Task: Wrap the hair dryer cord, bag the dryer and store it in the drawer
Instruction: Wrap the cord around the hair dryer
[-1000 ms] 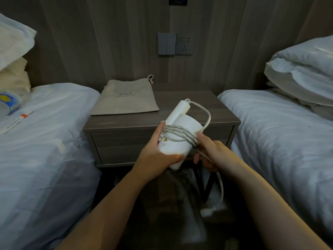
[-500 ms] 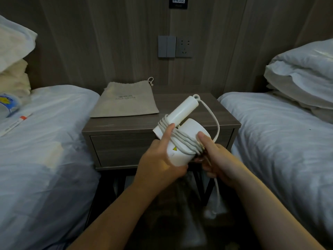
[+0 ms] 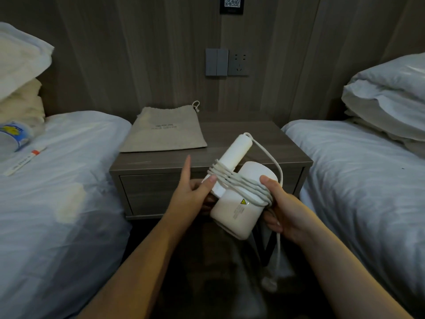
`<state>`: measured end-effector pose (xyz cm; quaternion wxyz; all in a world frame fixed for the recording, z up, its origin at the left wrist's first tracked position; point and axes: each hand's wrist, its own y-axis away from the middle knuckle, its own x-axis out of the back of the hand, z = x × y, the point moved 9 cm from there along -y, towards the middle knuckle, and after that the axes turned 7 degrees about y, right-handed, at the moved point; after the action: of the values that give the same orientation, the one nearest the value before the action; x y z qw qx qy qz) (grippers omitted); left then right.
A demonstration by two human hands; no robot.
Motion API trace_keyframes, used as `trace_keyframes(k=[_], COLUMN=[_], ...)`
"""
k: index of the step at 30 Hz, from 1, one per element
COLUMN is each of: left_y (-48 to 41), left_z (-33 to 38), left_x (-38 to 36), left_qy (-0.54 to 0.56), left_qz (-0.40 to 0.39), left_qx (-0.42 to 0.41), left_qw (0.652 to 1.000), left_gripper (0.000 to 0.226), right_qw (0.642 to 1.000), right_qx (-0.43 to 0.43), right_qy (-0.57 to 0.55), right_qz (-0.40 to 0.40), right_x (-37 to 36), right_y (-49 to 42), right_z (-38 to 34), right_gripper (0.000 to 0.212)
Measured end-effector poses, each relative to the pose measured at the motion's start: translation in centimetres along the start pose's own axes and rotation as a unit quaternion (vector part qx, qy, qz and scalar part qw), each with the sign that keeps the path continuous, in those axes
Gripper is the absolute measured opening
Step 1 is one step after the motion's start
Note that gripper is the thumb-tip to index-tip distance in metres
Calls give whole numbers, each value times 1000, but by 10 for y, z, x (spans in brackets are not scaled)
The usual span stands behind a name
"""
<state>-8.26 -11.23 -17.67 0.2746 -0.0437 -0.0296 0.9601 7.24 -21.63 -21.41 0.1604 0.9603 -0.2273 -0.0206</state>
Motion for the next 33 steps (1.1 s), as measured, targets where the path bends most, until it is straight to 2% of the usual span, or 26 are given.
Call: trace_keyframes(k=[5, 8, 14, 16, 19, 21, 25, 29, 31, 33], left_y=[1, 2, 0, -1, -2, -2, 5, 16, 15, 14], left_z=[0, 5, 11, 7, -6, -12, -6, -9, -12, -20], left_x=[-9, -7, 2, 5, -1, -8, -21, -34, -36, -41], left_qy=[33, 10, 70, 92, 102, 18, -174, -407, -471, -491], left_qz=[-61, -46, -18, -4, -1, -16, -69, -132, -126, -129], left_qx=[-7, -42, -78, -70, -11, 26, 16, -20, -19, -6], left_qw=[998, 998, 994, 993, 995, 999, 982, 903, 873, 862], left_gripper=[60, 42, 27, 26, 33, 44, 74, 111, 123, 130], right_qw=[999, 998, 997, 997, 999, 999, 999, 996, 993, 991], right_qx=[-2, 1, 19, 12, -12, -33, -33, 5, 17, 24], right_qy=[44, 49, 49, 50, 38, 19, -15, 2, 29, 39], right_qz=[-19, -31, -61, -56, -28, -17, 34, 90, 113, 128], right_x=[-6, -10, -15, -16, -14, -13, -3, 12, 14, 11], right_y=[2, 2, 5, 6, 4, 2, -3, -2, 1, 3], right_z=[1, 2, -3, -2, 5, 11, 13, 3, -1, -1], right_gripper=[43, 43, 44, 44, 43, 43, 42, 41, 40, 41])
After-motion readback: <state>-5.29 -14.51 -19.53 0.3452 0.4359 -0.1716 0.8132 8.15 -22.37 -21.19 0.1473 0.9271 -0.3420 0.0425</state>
